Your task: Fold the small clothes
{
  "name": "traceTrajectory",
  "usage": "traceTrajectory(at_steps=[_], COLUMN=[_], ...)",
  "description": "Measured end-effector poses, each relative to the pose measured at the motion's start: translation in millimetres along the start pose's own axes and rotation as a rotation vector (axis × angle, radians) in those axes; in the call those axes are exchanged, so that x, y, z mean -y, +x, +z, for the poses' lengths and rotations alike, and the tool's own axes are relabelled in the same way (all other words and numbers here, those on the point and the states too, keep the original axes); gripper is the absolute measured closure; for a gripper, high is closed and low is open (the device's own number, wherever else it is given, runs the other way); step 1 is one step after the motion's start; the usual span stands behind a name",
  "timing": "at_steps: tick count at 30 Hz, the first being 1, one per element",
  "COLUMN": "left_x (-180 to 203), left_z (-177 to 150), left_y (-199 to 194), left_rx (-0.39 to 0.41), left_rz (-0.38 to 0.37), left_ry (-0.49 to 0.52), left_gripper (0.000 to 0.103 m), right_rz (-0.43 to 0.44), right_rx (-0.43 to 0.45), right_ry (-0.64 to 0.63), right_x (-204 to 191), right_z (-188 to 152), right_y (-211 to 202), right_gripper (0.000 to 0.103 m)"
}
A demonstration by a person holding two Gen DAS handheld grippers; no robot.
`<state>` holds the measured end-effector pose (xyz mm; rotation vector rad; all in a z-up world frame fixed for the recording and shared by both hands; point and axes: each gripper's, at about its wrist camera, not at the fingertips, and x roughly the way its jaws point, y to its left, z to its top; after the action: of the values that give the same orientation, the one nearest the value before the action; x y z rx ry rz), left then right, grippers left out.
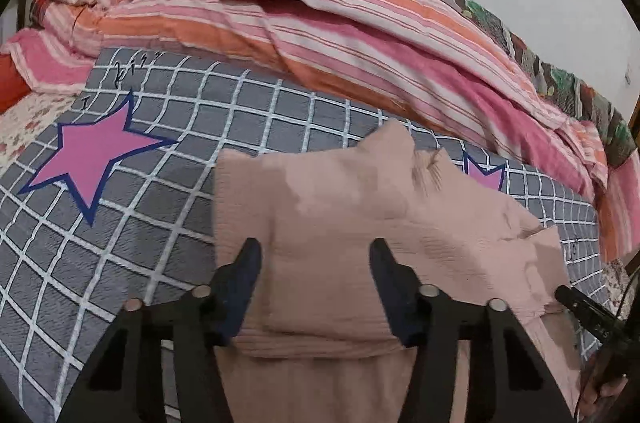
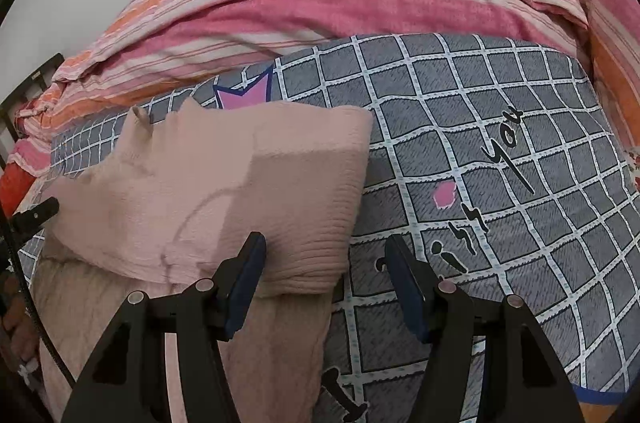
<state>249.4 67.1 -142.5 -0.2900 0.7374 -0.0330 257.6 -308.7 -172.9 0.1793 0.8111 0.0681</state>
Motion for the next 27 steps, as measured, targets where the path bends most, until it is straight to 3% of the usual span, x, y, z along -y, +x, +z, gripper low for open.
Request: traceTrajectory(at_steps=[5,9,13,19,24,27], left_x=[-12.3,-10.6,-9.7,-6.7,6.1,13.3], left_z=[-3.8,-3.0,-0.4,7.1,6.9,7.3], left_y=[4.3,13.2,25.5,27.0,36.8,42.9], left_rx=[-0.04,-0.072,-0.116,-0.091,-0.103,-0.119], left_rz=[-0.083,-0.119,-0.099,-0.044,-0.003,0.016], left_ry=[-0.021,-0.004,-0.01,-0.01,0.067,0.098], left_gripper=[0.07,0.071,0.07,0.066,0.051,0.055], right_rz=[0.002,0.006,0.012,0.031,0.048,0.058], right_rx=[0.002,0.001,-0.005,-0.008,-0.003,-0.004], right_ry=[0.002,-0.005,-0.009,-0.014,-0.003,0.008], right_x=[-0.3,-1.2,-3.0,-4.6,-3.3,-1.6], right_z=[0.2,1.0,3.4,5.7,7.8,8.4], right_y=[1.4,1.7,3.4,5.0,3.7,3.9], right_gripper=[0.041,0.041,0.041,0.041,0.041,0.041])
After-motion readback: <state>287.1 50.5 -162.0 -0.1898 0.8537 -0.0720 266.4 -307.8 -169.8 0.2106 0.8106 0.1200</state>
